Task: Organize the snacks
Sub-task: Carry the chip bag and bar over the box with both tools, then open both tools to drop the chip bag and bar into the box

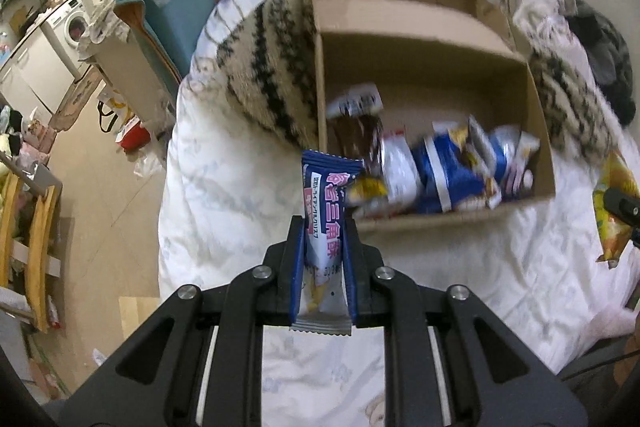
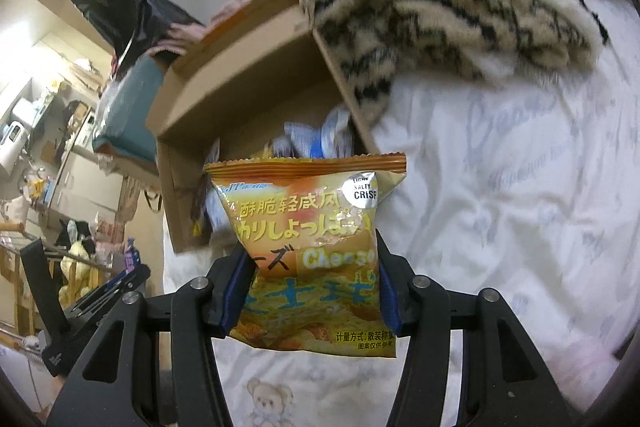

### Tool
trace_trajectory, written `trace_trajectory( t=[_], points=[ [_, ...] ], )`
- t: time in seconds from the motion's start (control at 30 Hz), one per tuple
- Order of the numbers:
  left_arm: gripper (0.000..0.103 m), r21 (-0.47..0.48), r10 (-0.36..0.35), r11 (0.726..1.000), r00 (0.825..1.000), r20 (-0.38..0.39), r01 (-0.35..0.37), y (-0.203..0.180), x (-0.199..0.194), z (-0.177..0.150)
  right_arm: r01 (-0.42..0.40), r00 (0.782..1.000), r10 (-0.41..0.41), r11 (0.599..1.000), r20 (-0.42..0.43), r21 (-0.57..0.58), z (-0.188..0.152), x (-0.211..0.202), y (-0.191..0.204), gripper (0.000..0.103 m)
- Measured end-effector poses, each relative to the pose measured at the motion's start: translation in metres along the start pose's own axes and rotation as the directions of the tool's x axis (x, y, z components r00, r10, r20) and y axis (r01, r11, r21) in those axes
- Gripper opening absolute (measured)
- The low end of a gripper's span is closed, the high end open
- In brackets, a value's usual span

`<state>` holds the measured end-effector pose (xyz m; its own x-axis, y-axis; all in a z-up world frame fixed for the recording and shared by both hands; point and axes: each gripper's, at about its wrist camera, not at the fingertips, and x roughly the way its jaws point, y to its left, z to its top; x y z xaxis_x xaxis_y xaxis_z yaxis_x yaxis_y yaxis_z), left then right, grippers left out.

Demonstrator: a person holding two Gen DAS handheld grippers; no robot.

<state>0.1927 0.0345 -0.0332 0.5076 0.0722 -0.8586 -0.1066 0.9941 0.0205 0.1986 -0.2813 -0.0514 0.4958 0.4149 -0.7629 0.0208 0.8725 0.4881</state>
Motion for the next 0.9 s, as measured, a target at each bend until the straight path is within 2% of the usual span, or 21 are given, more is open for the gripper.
trace_trajectory(
  t=[0.07, 0.17, 0.37, 0.57, 0.7, 0.9],
  points=[
    [0.014, -0.041, -0.019, 0.999, 1.000, 0.017, 0.020, 0.006, 0.003, 0.011, 0.014, 0.999, -0.014, 1.000, 0.032, 0.002, 0.009, -0.002, -0.001, 0.056],
    [0.014, -0.064, -0.040, 0.997, 0.999, 0.033, 0.042, 0.007, 0.008, 0.022, -0.009, 0.999, 0.009, 1.000, 0.032, 0.012, 0.020, 0.006, -0.001, 0.056],
    [0.014, -0.012, -0.061, 0.998, 0.997, 0.040, 0.061, -0.011, 0.024, 0.041, 0.020, 0.999, -0.018, 0.998, 0.032, -0.061, 0.036, 0.027, 0.013, 0.056],
    [0.014, 0.021, -0.103, 0.995, 0.994, 0.030, 0.102, -0.037, 0.041, 0.057, 0.049, 0.999, -0.050, 0.992, -0.007, -0.112, 0.048, 0.058, 0.021, 0.057],
    [0.015, 0.040, -0.105, 0.994, 0.994, 0.018, 0.104, -0.055, 0.055, 0.063, 0.055, 0.998, -0.060, 0.988, -0.031, -0.141, 0.053, 0.079, 0.026, 0.057],
    [0.015, 0.066, -0.069, 0.995, 0.997, -0.021, 0.070, -0.073, 0.083, 0.064, 0.079, 0.995, -0.090, 0.975, -0.047, -0.209, 0.053, 0.103, 0.037, 0.057]
  ],
)
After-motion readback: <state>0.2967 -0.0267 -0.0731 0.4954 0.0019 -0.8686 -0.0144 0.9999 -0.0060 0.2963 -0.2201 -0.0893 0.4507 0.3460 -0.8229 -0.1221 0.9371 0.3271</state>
